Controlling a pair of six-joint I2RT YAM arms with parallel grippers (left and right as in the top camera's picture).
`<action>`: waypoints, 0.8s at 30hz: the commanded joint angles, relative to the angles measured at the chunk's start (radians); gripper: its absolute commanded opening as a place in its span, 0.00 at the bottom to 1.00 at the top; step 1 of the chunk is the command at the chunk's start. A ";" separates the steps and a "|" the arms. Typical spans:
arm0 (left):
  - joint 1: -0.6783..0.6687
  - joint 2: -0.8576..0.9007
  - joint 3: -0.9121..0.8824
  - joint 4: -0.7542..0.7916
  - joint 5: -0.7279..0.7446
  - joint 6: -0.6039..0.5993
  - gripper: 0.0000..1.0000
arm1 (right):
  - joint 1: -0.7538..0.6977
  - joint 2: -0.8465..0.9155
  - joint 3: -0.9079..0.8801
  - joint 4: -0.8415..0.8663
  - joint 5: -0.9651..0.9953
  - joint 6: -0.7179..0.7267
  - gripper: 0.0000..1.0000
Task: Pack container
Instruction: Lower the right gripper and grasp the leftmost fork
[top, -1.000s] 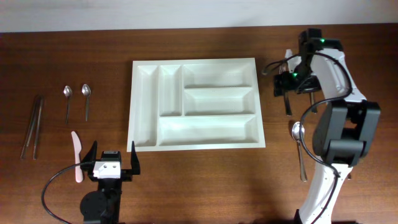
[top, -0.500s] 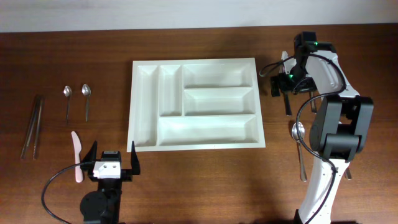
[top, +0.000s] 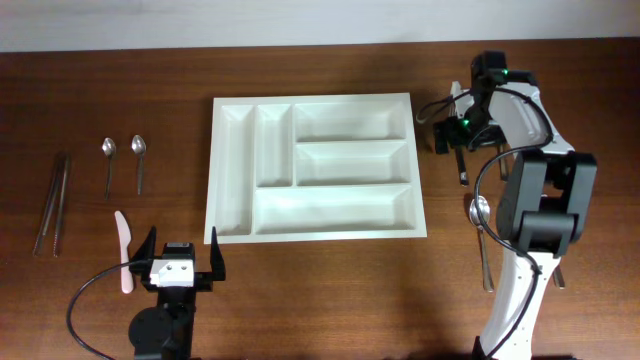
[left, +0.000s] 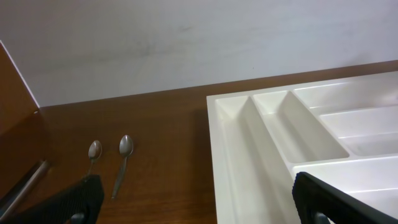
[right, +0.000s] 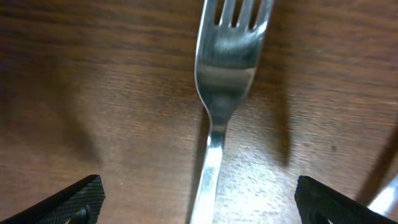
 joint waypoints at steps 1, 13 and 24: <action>0.004 -0.008 -0.006 -0.001 -0.003 0.013 0.99 | -0.002 0.028 0.019 0.010 0.009 0.003 0.99; 0.004 -0.008 -0.006 -0.001 -0.003 0.013 0.99 | -0.003 0.029 0.019 0.067 0.010 0.020 0.99; 0.004 -0.008 -0.006 -0.001 -0.003 0.013 0.99 | -0.004 0.029 0.019 0.062 0.042 0.021 0.80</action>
